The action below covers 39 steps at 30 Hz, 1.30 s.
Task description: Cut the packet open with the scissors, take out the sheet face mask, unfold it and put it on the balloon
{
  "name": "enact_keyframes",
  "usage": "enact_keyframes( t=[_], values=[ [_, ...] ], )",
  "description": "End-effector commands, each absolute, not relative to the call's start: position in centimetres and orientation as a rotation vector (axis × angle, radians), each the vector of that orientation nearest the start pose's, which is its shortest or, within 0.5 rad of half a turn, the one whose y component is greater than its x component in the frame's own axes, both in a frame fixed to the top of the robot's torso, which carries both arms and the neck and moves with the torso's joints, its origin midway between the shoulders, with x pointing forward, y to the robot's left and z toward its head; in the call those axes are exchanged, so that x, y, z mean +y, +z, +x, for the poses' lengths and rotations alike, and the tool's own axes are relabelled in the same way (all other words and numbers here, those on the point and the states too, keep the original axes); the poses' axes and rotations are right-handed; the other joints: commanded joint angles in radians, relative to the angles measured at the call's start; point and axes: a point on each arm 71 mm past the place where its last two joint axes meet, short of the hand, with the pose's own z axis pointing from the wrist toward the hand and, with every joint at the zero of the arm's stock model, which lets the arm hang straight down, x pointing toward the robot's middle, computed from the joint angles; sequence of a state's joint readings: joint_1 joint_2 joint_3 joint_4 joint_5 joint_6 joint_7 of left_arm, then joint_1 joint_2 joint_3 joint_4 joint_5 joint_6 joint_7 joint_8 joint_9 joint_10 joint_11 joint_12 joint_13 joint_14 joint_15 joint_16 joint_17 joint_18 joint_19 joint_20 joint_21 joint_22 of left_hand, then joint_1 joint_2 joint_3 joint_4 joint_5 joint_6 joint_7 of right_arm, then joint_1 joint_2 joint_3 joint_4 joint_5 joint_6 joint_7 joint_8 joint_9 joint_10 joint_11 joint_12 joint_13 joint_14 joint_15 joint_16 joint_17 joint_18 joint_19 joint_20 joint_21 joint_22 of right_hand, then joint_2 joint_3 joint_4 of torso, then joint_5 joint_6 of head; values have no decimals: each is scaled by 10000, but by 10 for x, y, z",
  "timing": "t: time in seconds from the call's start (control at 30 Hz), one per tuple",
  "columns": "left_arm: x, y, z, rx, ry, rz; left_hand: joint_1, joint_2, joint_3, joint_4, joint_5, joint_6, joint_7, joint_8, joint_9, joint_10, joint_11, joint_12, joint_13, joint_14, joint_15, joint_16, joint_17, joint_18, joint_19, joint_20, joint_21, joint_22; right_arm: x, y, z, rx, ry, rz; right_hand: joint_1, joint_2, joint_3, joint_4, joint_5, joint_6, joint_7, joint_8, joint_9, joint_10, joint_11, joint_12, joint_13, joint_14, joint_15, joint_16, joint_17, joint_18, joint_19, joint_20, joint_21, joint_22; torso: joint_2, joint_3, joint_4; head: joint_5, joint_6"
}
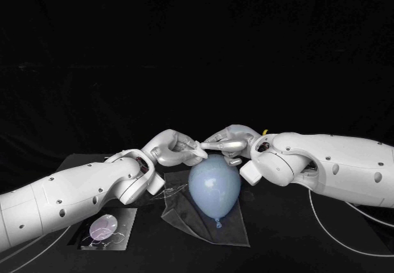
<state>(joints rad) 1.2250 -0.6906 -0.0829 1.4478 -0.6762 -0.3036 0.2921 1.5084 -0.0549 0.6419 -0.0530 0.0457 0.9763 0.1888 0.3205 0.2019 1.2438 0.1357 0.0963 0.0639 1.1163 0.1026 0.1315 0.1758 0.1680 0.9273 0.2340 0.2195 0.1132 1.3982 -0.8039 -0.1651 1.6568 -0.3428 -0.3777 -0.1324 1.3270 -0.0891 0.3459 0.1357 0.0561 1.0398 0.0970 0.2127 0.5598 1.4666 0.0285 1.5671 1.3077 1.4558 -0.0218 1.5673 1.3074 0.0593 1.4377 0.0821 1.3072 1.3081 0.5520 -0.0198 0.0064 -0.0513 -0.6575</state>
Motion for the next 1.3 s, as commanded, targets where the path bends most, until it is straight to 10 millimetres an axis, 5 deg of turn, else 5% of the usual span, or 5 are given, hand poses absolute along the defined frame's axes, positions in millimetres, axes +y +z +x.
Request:
enact_keyframes(
  t=[0.03, 0.43, 1.3],
  values=[
    [137, -180, 490, 16444, -13787, -3218, 15, 115, 5, -74, 31, 77, 5, 27, 11, 210, -133, 70, 16, -2, -64, 39, 14, 30, -69, -28, 61, 12, -157, -149, 472, 19157, 11477, 7703, -142, -23, -92, 22, -32, -7, 24, 1, -8, 1042, -52, 37, 2631, 1150, -146, 35, 2634, -23, -4, -69, 10, 1872, -2, 4, -4, 2, 0],
    [137, -180, 490, 16491, -13763, -3235, 5, 114, 12, -88, 31, 82, 8, 24, 8, 214, -132, 68, 16, 2, -65, 37, 20, 23, -100, -23, 63, 14, -160, -149, 469, 19241, 11459, 7617, -541, -224, -410, 294, -29, -270, 158, -192, -105, 988, 56, -80, 2571, 1150, -67, 35, 2634, -5, -68, -30, -107, 1837, -3, 3, -11, -9, 21],
    [137, -180, 490, 16489, -13800, -3238, -7, 118, 24, -102, 31, 87, 12, 20, 5, 218, -130, 65, 15, 5, -66, 35, 27, 16, -134, -16, 67, 17, -155, -150, 468, 19589, 11302, 6974, -618, -296, -620, 428, -57, -463, 274, -362, -182, 935, 166, -191, 2514, 1150, 30, 35, 2634, 12, -131, 48, -211, 1808, 3, 3, -2, -17, -1]
  ],
)
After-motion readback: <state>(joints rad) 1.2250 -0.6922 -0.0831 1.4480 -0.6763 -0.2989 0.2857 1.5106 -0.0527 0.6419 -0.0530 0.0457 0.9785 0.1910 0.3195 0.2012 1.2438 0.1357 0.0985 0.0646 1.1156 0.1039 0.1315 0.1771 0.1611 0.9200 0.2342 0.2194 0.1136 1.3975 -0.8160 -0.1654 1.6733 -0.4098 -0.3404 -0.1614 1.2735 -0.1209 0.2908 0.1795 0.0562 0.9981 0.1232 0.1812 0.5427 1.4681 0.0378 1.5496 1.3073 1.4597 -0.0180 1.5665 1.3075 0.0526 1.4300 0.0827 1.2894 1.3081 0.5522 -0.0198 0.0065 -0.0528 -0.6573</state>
